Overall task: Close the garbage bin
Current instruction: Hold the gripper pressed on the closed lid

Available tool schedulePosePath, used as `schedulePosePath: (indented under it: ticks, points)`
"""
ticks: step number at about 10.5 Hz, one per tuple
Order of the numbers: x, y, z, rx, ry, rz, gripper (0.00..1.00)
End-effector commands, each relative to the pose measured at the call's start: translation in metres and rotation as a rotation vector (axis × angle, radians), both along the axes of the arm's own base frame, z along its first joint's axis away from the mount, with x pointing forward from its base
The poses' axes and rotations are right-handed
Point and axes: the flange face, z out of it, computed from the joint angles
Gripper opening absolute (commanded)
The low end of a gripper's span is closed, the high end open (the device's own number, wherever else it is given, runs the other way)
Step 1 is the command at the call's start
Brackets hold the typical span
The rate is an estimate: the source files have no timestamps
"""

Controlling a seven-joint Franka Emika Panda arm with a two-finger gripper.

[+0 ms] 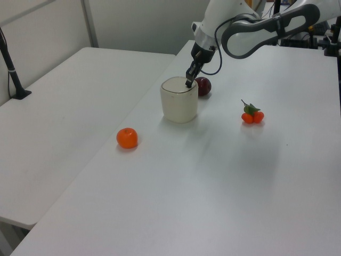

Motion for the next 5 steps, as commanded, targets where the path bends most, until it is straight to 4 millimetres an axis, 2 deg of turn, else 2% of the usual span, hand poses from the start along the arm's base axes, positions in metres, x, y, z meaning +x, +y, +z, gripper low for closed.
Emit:
schedulePosePath:
  ticks: [1,5]
  points:
    - [-0.0008,0.0006,-0.0124,-0.007,0.019,-0.002,0.0]
    - [-0.0008,0.0016,-0.0197,-0.014,0.031,0.003,0.0]
